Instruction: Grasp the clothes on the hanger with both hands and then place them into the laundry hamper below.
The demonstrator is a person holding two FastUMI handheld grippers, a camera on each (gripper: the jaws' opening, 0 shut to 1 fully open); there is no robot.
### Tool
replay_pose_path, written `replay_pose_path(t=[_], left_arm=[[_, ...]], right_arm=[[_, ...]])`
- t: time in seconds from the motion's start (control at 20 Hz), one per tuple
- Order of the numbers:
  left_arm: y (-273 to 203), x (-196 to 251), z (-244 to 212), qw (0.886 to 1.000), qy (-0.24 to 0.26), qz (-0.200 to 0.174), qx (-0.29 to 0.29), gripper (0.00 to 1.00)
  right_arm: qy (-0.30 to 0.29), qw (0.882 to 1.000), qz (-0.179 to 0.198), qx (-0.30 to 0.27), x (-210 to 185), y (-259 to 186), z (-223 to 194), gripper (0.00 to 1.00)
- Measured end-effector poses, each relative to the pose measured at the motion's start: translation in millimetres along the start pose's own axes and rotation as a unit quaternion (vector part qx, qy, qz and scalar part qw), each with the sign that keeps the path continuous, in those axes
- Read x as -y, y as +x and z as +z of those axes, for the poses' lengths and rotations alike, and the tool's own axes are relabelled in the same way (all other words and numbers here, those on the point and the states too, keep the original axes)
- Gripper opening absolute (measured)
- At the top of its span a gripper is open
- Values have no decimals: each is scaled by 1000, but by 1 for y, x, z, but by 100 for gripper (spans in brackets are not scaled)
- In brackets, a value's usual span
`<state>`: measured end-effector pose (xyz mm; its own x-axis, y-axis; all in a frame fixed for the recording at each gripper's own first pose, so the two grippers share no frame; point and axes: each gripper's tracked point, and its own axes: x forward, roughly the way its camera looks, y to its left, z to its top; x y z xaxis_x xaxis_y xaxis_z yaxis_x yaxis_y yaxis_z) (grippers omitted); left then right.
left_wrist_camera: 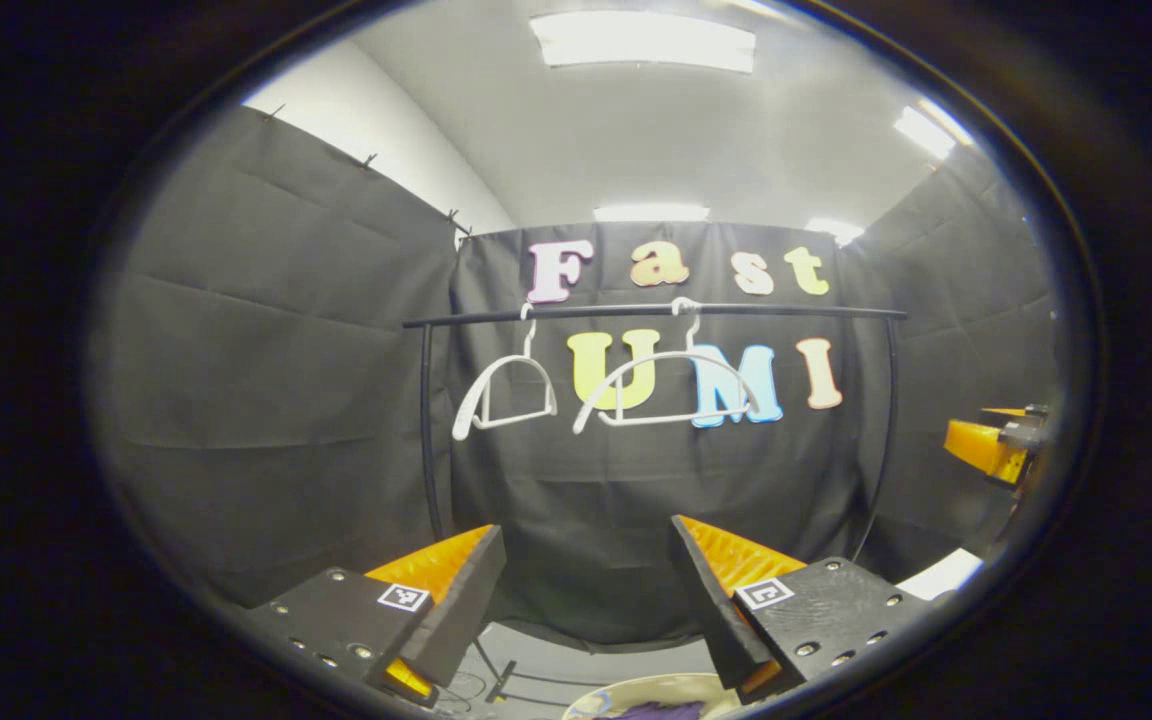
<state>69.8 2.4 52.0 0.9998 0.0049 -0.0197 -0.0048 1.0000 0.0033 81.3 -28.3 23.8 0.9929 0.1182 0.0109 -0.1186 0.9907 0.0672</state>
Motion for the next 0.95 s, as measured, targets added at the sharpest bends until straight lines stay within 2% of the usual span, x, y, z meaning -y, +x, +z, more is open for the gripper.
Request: replay_pose_path(t=[0.4, 0.95], left_arm=[[2, 3, 10, 1000, 9, -7, 9, 100], [-7, 8, 13, 1000, 12, -8, 14, 100]], right_arm=[[11, 1000, -25, -6, 11, -3, -8, 95], [5, 1000, -28, -4, 13, -5, -8, 95]])
